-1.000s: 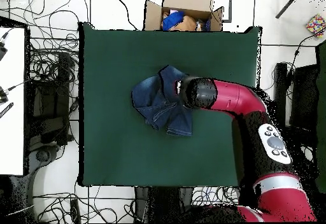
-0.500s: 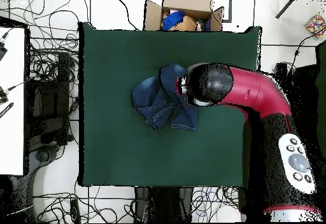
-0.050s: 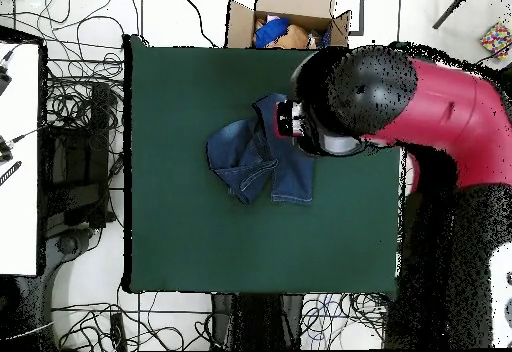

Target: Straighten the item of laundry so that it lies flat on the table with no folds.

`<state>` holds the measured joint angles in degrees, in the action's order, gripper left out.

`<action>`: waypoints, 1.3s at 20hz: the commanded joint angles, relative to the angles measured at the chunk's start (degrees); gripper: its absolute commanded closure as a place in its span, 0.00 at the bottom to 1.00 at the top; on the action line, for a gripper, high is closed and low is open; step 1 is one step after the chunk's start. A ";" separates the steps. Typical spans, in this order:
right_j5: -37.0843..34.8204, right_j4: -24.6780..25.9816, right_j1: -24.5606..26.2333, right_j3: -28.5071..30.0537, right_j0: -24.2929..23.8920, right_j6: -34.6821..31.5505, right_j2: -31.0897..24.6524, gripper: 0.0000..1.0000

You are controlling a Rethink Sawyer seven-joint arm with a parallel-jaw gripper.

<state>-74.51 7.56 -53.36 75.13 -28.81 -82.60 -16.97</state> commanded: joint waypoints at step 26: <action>23.73 2.71 7.68 7.37 -3.42 -0.73 0.05 1.00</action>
<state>-52.57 8.06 -50.91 74.11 -30.66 -82.60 -16.92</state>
